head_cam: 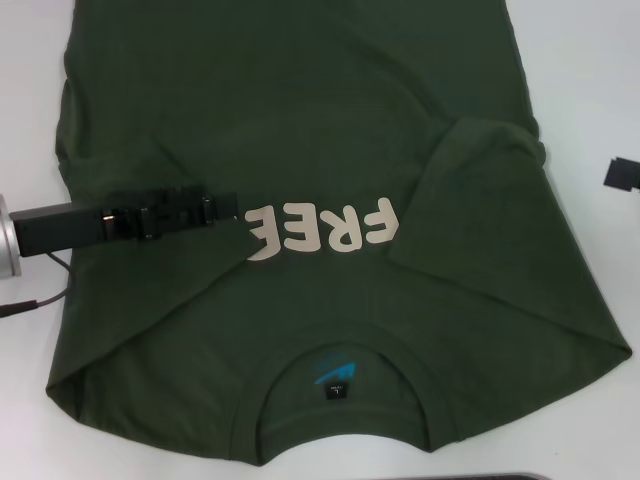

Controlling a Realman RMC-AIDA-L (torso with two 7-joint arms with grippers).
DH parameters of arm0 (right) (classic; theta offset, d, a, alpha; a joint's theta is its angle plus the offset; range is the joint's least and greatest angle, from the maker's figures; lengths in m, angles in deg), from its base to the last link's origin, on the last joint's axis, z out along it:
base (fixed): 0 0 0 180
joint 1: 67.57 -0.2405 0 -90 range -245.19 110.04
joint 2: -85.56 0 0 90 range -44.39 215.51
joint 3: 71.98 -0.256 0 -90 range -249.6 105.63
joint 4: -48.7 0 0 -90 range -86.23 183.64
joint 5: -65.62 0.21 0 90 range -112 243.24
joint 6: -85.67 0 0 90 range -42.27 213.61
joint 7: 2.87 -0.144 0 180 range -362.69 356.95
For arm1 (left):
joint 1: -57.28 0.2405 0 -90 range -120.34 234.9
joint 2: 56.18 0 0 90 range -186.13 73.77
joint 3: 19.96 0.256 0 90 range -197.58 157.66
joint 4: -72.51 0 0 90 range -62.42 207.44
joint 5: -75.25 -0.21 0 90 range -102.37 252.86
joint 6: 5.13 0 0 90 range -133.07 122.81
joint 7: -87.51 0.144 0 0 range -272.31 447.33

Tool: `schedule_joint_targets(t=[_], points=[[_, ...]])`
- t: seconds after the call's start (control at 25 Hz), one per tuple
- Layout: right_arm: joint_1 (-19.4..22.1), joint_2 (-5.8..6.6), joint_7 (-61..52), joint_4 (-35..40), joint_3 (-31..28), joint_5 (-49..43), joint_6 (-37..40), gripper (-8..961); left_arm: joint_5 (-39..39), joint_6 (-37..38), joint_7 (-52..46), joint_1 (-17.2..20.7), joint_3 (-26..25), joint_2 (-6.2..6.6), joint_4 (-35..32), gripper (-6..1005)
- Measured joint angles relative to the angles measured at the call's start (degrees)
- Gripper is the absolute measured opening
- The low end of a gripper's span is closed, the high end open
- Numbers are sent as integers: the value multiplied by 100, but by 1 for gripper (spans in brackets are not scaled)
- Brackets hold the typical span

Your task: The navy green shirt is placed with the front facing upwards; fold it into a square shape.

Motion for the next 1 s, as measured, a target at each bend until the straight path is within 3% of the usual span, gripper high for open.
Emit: schedule_joint_targets(t=[0.2,0.4,0.68,1.0], points=[[219,111,-133,-14,-76,-14,98,871,0,60,-2,18,0,1,-8,878],[289,182,-273,-74,-486,-11,381,924,-62,97,-2,30,0,36,-9,877],[158,149,-213,-80,-466,-62,482,850,-302,499,-295,150,-14,165,54,877],[-145,138,-122,-79,-343,-70,198,844,-308,1235,-596,640,-74,542,242,878]])
